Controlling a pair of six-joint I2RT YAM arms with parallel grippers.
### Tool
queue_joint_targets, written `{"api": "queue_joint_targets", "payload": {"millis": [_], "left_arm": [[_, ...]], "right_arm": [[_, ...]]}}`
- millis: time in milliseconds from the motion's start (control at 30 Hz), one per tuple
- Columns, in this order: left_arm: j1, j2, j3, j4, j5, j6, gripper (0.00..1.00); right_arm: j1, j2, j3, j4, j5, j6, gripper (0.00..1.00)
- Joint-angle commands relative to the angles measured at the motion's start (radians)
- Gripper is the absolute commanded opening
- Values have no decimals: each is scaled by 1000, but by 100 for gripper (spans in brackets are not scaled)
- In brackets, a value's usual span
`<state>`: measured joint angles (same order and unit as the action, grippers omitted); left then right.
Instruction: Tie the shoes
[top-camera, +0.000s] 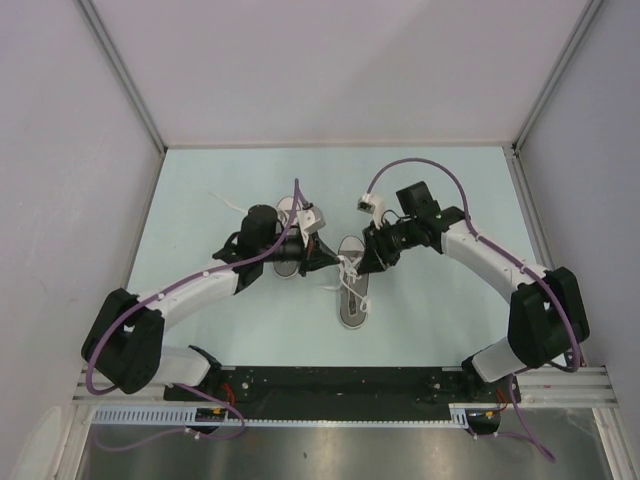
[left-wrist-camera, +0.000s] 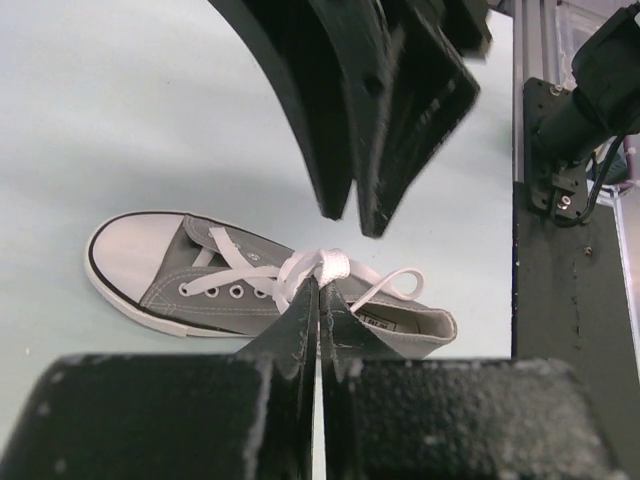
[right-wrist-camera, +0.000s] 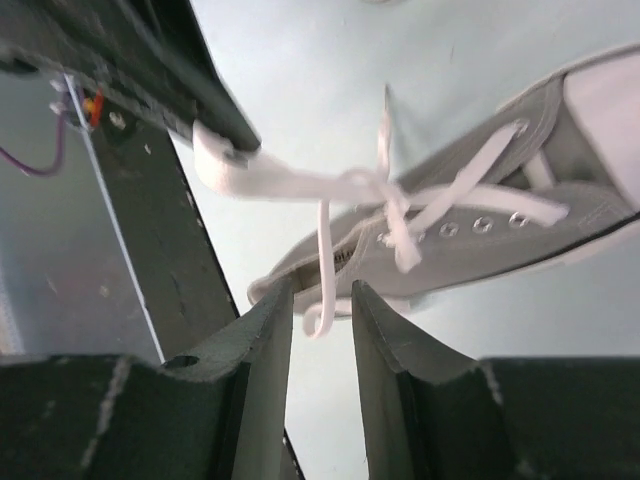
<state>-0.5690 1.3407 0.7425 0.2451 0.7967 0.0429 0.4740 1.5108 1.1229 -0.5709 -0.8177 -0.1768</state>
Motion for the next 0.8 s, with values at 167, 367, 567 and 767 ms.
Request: {"api": "queue_joint_targets", "payload": {"millis": [167,367,567,767], "left_arm": [[9,2,12,51,22,-37,0],[9,2,8,52,16,-37,0],[11,5,14,51,13,-37,0],[20,5,20,54,13,-75,0]], "right_arm": [[130,-149,-181,111,202,-40,35],[161,-141,-224,160,247,-13,36],[182,-120,-239,181,256,-9,35],[193,-97,-239,175,255,-10,27]]}}
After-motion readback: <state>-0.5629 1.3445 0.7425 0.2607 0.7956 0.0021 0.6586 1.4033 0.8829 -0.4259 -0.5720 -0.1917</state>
